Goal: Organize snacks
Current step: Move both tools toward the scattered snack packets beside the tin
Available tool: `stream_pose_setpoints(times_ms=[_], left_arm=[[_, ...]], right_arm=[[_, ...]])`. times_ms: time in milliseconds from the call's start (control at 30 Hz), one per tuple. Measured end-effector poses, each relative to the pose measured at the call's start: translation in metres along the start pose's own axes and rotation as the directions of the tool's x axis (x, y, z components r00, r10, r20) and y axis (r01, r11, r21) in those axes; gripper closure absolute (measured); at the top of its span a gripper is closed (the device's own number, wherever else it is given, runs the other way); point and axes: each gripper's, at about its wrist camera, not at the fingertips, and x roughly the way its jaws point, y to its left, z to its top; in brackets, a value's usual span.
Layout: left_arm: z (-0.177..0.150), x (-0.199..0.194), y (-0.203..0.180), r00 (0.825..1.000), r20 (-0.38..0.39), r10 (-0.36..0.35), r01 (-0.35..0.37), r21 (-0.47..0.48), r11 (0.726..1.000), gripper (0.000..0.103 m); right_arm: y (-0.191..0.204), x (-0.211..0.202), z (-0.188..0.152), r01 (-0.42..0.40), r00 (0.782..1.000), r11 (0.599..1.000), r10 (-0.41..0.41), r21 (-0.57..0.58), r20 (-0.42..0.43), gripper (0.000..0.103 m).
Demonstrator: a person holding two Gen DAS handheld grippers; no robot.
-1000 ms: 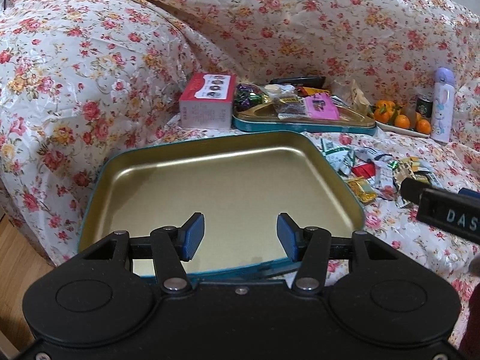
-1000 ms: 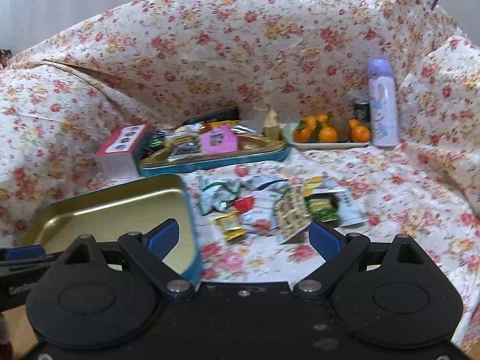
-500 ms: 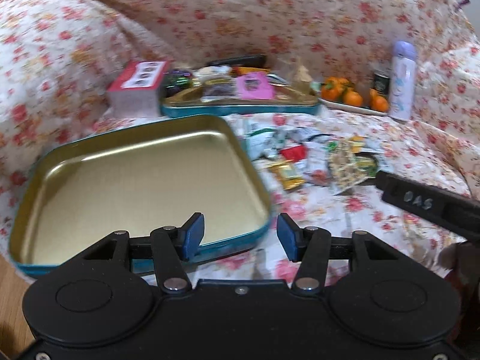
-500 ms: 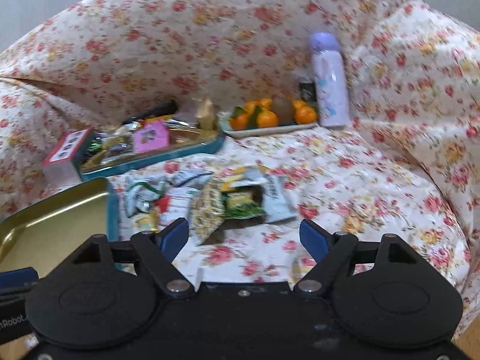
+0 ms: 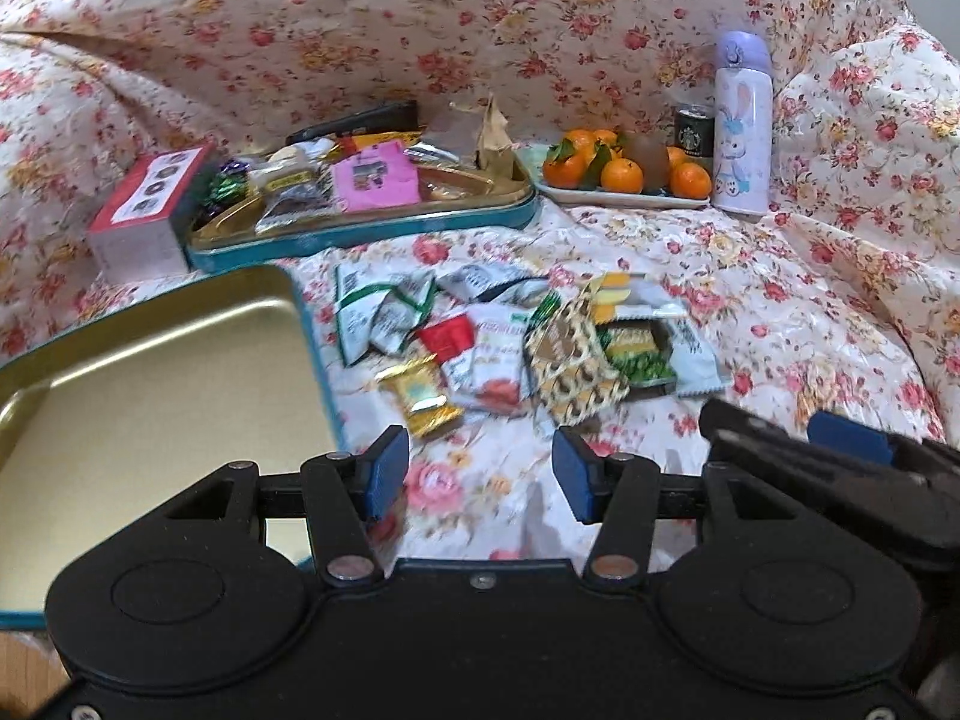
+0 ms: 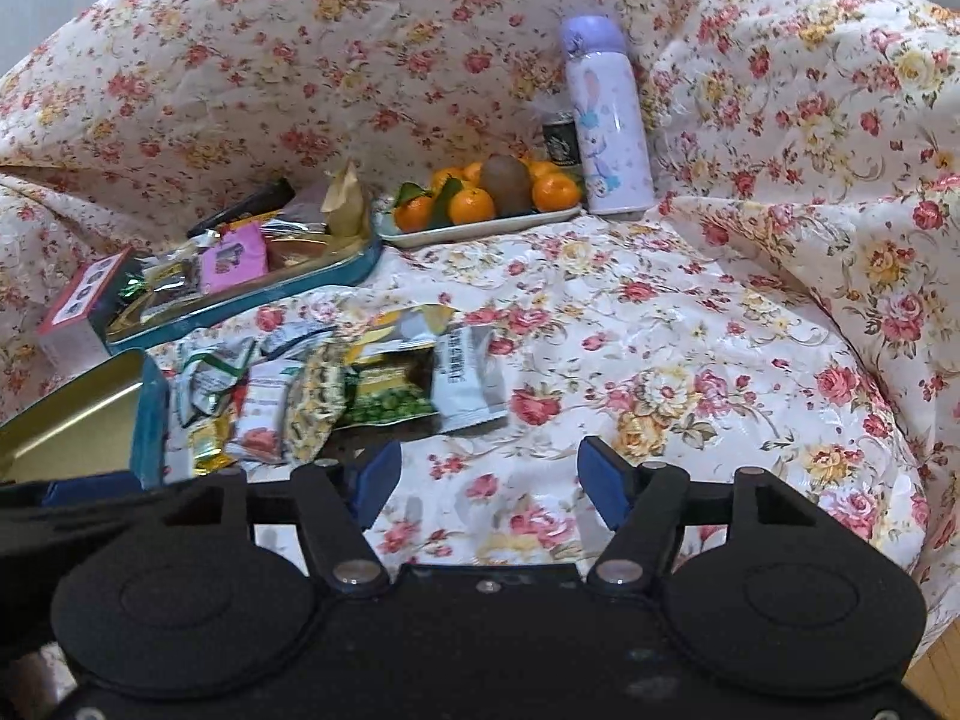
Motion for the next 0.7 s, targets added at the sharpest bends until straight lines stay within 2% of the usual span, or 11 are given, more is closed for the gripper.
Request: stream_pose_setpoints(times_ms=[233, 367, 533, 700], left_arm=[[0.023, 0.018, -0.013, 1.0, -0.002, -0.029, 0.029, 0.006, 1.0, 0.045], [0.031, 0.031, -0.019, 0.998, -0.03, -0.059, 0.059, -0.001, 0.998, 0.045], [0.033, 0.044, -0.026, 0.994, -0.073, -0.079, 0.079, -0.012, 0.997, 0.045], [0.035, 0.055, -0.025, 0.991, -0.102, -0.087, 0.083, -0.042, 0.996, 0.045]], right_arm=[[-0.016, 0.013, 0.007, -0.01, 1.0, 1.0, 0.01, 0.013, -0.004, 0.035], [-0.024, 0.023, 0.01, -0.004, 1.0, 1.0, 0.004, 0.011, 0.007, 0.036], [-0.026, 0.046, 0.011, 0.016, 0.999, 0.997, -0.014, -0.069, 0.031, 0.038], [-0.026, 0.053, 0.015, -0.033, 0.998, 0.993, 0.038, -0.114, 0.047, 0.038]])
